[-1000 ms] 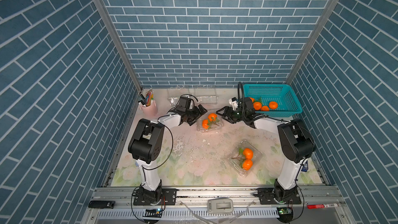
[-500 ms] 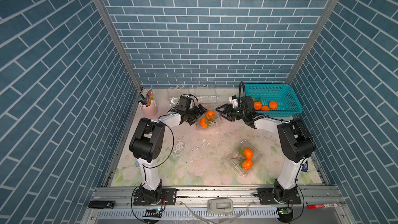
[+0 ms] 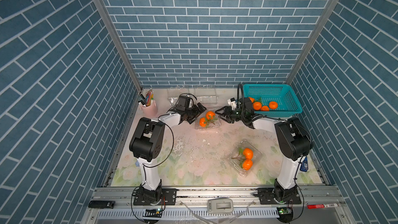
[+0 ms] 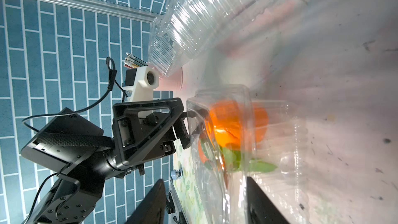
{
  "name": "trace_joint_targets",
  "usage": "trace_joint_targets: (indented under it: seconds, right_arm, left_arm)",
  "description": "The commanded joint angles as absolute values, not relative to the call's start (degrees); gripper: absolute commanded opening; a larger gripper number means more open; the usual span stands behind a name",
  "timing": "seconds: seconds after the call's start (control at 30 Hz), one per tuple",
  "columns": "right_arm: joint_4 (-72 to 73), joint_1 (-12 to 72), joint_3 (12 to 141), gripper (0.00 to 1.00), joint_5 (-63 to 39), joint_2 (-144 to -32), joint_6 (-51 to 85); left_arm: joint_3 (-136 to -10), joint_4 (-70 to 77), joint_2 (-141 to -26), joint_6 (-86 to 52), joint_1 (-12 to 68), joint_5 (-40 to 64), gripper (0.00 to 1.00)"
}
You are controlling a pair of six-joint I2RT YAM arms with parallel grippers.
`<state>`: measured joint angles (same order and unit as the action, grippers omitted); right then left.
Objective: Take oranges out of containers
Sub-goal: Open the packing box at the center of the board.
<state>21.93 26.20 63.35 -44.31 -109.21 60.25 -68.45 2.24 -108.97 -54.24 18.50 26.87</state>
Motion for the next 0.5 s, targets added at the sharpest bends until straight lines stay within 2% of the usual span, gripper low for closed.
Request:
trace_joint_targets:
  seconds: [0.0, 0.47]
  right_arm:
    - [23.74, 27.86, 62.60, 0.58, -48.49, -109.86, 62.09]
    - [27.65, 25.14, 58.42, 0.58, -50.36, -107.98, 62.43]
  left_arm:
    - [-69.37, 5.19, -109.36, -54.58, 19.16, 29.84, 0.99]
    - [-67.07, 5.67, -108.36, -54.34, 18.25, 29.97, 0.99]
